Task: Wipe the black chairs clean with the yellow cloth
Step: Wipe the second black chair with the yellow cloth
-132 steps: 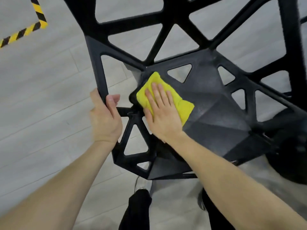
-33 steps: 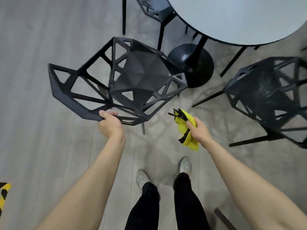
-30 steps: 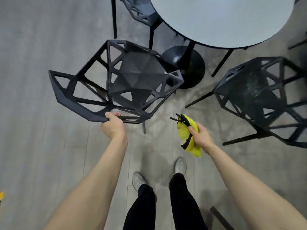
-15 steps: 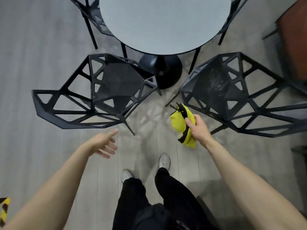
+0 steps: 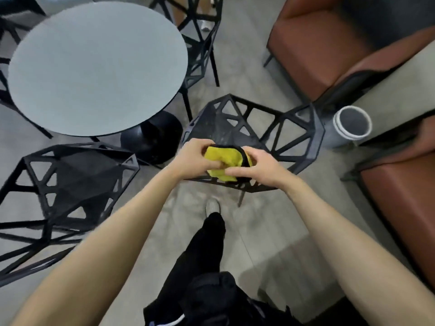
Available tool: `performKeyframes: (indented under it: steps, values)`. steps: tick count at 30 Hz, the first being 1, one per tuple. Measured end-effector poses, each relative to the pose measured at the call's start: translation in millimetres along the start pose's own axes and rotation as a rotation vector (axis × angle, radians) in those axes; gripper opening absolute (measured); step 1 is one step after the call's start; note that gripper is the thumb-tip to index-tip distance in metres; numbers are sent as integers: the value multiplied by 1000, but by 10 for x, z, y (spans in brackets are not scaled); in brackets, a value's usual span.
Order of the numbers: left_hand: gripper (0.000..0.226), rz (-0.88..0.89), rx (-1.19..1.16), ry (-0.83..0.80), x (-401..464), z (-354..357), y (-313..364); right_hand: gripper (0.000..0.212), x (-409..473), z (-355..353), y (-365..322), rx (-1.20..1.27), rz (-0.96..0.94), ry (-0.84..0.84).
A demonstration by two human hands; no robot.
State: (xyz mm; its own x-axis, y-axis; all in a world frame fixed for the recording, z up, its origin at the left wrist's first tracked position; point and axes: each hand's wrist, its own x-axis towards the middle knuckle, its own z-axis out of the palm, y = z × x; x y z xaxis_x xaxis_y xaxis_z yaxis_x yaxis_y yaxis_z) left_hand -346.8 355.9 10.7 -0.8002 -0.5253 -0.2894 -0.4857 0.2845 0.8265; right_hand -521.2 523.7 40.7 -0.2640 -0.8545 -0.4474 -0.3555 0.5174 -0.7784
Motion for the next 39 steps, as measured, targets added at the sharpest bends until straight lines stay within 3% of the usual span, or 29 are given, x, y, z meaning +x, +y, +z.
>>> performKeyframes:
  steps: [4, 9, 14, 18, 20, 22, 24, 26, 29, 31, 33, 36, 39]
  values:
    - [35, 114, 131, -12, 583, 109, 452, 13, 377, -546, 9, -238, -59, 69]
    - [34, 119, 134, 119, 1217, 252, 749, 2, 739, -1389, -62, -457, -102, 14]
    - [35, 116, 113, 174, 1563, 603, 1210, 6, 888, -2180, 81, -645, -145, -6]
    - [34, 63, 52, -46, 1694, 1019, 1453, 21, 833, -2616, 611, -813, -268, -29]
    - [19, -32, 34, -86, 1679, 1326, 1387, 28, 682, -2721, 1090, -855, -404, -121]
    - [11, -215, 119, 12, 1626, 1728, 1198, 29, 536, -2757, 1730, -951, -590, -329]
    - [29, -456, 186, 159, 1548, 2210, 998, 33, 458, -2807, 2268, -1109, -717, -525]
    - [40, -634, 152, 295, 1478, 2695, 914, 48, 475, -2874, 2451, -1093, -762, -610]
    - [41, -753, 185, 401, 1457, 3234, 854, 57, 696, -2850, 2297, -938, -849, -440]
    - [43, -854, 236, 426, 1478, 3437, 759, 71, 942, -2720, 2312, -1051, -924, -417]
    - [46, -951, 232, 556, 1496, 3586, 676, 83, 1082, -2597, 2478, -1207, -943, -474]
    - [46, -949, 213, 709, 1510, 3677, 617, 72, 1084, -2340, 2664, -1246, -1004, -402]
    - [42, -960, 179, 732, 1506, 3645, 568, 44, 967, -1821, 2666, -1251, -1112, -392]
